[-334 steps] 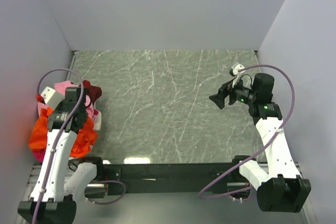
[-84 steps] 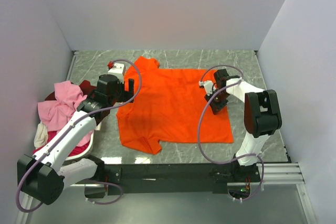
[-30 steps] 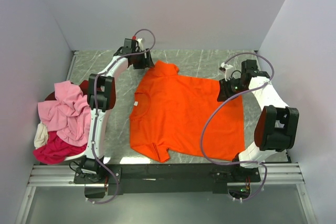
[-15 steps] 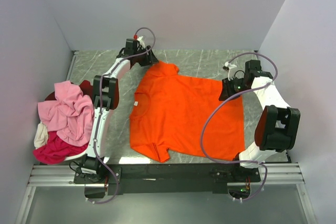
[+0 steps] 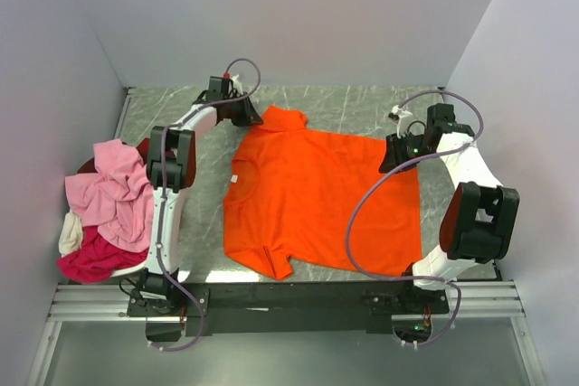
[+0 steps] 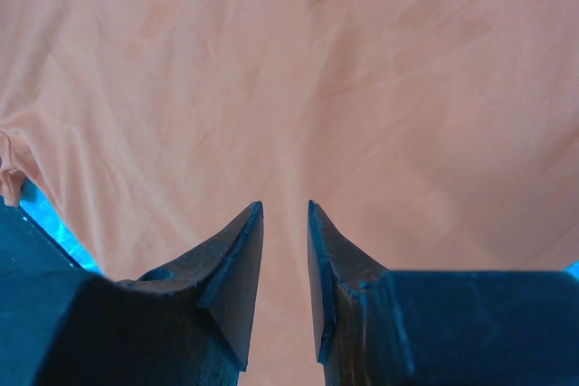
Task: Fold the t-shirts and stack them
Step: Flatten the tshirt out
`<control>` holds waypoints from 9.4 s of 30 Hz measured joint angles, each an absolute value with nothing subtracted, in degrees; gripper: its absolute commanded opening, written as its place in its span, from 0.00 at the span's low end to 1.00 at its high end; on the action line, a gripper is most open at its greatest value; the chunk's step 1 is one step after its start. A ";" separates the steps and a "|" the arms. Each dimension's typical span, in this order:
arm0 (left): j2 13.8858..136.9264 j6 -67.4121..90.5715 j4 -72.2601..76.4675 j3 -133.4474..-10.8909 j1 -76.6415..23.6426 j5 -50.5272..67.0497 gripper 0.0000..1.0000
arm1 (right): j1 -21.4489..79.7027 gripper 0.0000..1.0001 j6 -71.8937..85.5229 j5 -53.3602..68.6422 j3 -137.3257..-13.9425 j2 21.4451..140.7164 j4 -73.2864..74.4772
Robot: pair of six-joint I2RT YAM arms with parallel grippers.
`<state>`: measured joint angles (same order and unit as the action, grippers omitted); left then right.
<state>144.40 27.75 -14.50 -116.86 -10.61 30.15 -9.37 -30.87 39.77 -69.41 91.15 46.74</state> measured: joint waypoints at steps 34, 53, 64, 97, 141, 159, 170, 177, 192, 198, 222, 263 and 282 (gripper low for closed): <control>126.67 29.15 -18.57 -97.86 -7.09 16.10 0.42 | -10.39 0.34 -32.71 41.25 -68.95 90.24 47.81; 141.86 19.07 -27.38 -120.03 -7.88 21.39 0.50 | -10.52 0.34 -32.71 41.50 -68.93 90.24 48.29; 143.65 14.02 -29.82 -123.59 -10.63 18.94 0.44 | -10.83 0.34 -32.69 41.50 -68.93 90.24 48.31; 130.69 13.47 -26.68 -108.49 -9.63 8.10 0.00 | -11.77 0.34 -22.81 29.28 -89.89 111.18 45.89; 129.14 14.79 -24.69 -108.33 -9.06 13.45 0.00 | -7.35 0.31 -8.69 27.97 -131.00 146.02 51.00; 129.10 14.81 -24.51 -108.18 -9.06 13.89 0.00 | -6.39 0.00 -9.87 27.03 -130.76 145.80 51.92; 120.99 14.70 -22.65 -102.52 -8.62 13.93 0.00 | -6.35 0.00 -8.43 26.59 -117.84 130.67 44.86; 114.54 14.76 -20.29 -99.77 -7.84 14.61 0.00 | -6.13 0.00 -8.43 28.21 -110.08 118.65 40.64; 100.66 15.70 -19.46 -95.79 -7.46 15.20 0.00 | -5.98 0.00 -10.02 29.21 -104.51 101.89 41.36; 92.84 15.86 -19.11 -96.25 -7.46 15.18 0.00 | -5.98 0.00 -11.46 29.15 -109.54 94.35 44.69; 55.86 20.25 -3.84 -103.70 -8.29 20.34 0.00 | -5.98 0.00 -11.22 18.22 -130.63 56.45 47.13; 119.98 28.69 12.56 -84.36 -4.80 19.70 0.00 | -5.34 0.00 -12.75 23.46 -85.84 112.86 13.85; 106.26 28.34 14.63 -71.16 -3.46 24.29 0.00 | -6.63 0.00 -14.37 29.91 -76.05 103.90 10.63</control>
<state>106.26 28.34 14.63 -71.16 -3.46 24.29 -6.63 -14.37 29.91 -76.05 103.90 10.63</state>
